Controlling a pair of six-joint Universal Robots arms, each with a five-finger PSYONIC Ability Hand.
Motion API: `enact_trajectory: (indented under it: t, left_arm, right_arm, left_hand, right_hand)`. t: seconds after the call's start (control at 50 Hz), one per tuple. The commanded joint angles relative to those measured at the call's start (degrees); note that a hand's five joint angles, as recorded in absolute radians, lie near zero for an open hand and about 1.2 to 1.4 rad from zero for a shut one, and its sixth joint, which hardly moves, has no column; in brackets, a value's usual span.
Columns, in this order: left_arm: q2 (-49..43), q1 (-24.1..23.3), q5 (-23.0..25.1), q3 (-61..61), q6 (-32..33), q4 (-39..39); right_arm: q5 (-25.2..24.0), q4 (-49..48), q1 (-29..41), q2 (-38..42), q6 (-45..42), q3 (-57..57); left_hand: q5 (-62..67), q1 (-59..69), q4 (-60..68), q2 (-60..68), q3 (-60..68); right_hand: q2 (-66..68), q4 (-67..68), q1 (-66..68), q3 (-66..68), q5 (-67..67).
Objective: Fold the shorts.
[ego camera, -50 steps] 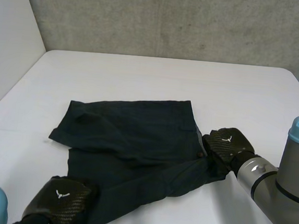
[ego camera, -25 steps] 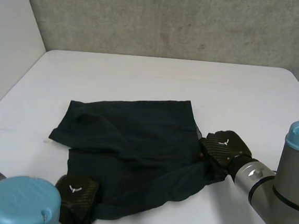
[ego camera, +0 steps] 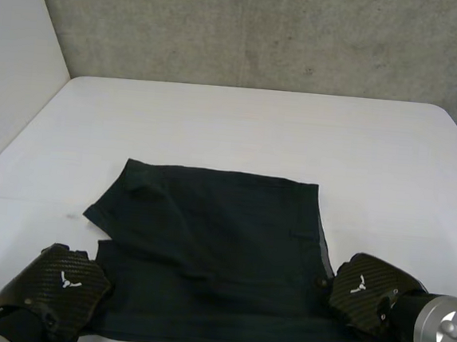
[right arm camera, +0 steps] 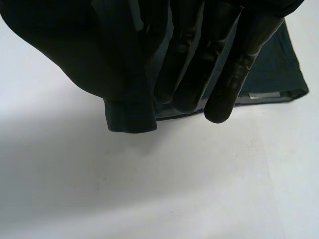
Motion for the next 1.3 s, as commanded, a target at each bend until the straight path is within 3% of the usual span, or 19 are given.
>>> enact_trajectory:
  t: [0.02,0.1,0.26,0.4,0.52,0.72,0.8,0.88,0.94,0.98,1.02,1.04,1.08,1.18,1.3]
  left_arm:
    - [0.20,0.70,0.82,4.20,0.90,-1.42]
    - [0.20,3.85,1.17,6.75,4.15,-0.11]
    - [-4.53,8.26,4.24,7.64,10.49,11.83]
    - [-15.16,8.70,6.98,9.39,11.19,23.26]
    - [-28.76,11.67,7.15,19.21,11.19,34.06]
    - [-47.60,15.46,7.06,35.66,14.88,40.50]
    - [-52.43,16.69,7.15,40.06,16.02,42.87]
    - [-56.39,16.78,7.15,43.05,15.94,46.91]
    - [-57.63,16.26,7.41,43.41,15.76,50.25]
    - [-57.72,15.90,8.38,43.06,15.85,52.71]
    - [-57.72,15.64,9.26,42.62,15.94,53.51]
    - [-57.63,15.03,9.87,42.09,15.94,53.94]
    - [-56.93,14.24,10.31,41.30,15.85,53.86]
    - [-49.47,13.62,9.96,37.35,15.50,52.99]
    - [-37.16,15.37,10.31,27.60,11.82,42.89]
  right_arm:
    - [-1.29,0.08,0.50,0.01,2.53,-2.88]
    - [-2.08,-2.02,0.50,0.53,7.01,-7.01]
    - [-1.38,-11.68,0.58,6.05,12.55,-10.71]
    - [0.64,-18.89,1.99,14.76,16.15,-12.54]
    - [6.52,-25.22,3.40,23.46,18.97,-20.71]
    - [8.81,-46.74,5.24,36.63,18.62,-32.31]
    - [8.82,-48.87,5.68,44.71,18.27,-38.63]
    - [8.90,-48.87,6.64,51.92,17.75,-44.43]
    - [8.99,-49.22,7.35,54.40,16.69,-46.73]
    - [9.17,-49.49,7.44,56.16,15.37,-48.23]
    - [9.78,-49.31,7.53,56.87,14.93,-49.20]
    - [10.65,-49.14,7.53,56.70,14.84,-49.64]
    - [11.36,-48.87,7.62,55.21,15.45,-49.29]
    - [11.63,-48.08,6.92,44.06,22.21,-44.12]
    - [7.94,-39.49,6.65,30.34,30.13,-34.80]
  left_hand:
    - [13.95,15.41,11.33,11.65,12.04]
    - [13.95,15.41,11.33,11.65,12.04]
    - [13.95,15.41,11.33,11.65,12.04]
    - [12.12,13.58,9.51,9.83,10.22]
    - [12.29,13.75,9.67,9.99,10.38]
    - [12.12,13.58,9.51,9.83,10.22]
    - [11.12,12.58,8.50,8.82,9.21]
    - [3.90,5.36,1.29,1.61,1.99]
    - [-9.20,-7.74,-11.82,-11.50,-11.11]
    - [-28.17,-26.72,-30.79,-30.47,-30.08]
    - [-39.97,-38.51,-42.59,-42.27,-41.88]
    - [-48.85,-47.39,-51.47,-51.15,-50.76]
    - [-56.05,-54.59,-58.67,-58.35,-57.96]
    - [-56.05,-54.59,-58.67,-58.35,-57.96]
    - [-56.05,-54.59,-58.67,-58.35,-57.96]
  right_hand:
    - [11.95,11.67,23.67,11.41,12.85]
    - [11.95,11.67,23.67,11.41,12.85]
    - [11.95,11.67,23.67,11.41,12.85]
    - [11.95,11.67,23.67,11.41,12.85]
    - [11.95,11.67,23.67,11.41,12.85]
    - [11.95,11.67,23.67,11.41,12.85]
    - [11.95,11.67,23.67,11.41,12.85]
    - [11.95,11.67,23.67,11.41,12.85]
    - [11.95,11.67,23.67,11.41,12.85]
    - [-3.36,-3.64,8.36,-3.89,-2.45]
    - [-31.75,-32.03,-20.03,-32.29,-30.85]
    - [-57.04,-57.32,-45.32,-57.58,-56.14]
    - [-58.05,-58.33,-46.33,-58.59,-57.15]
    - [-58.05,-58.33,-46.33,-58.59,-57.15]
    - [-58.05,-58.33,-46.33,-58.59,-57.15]
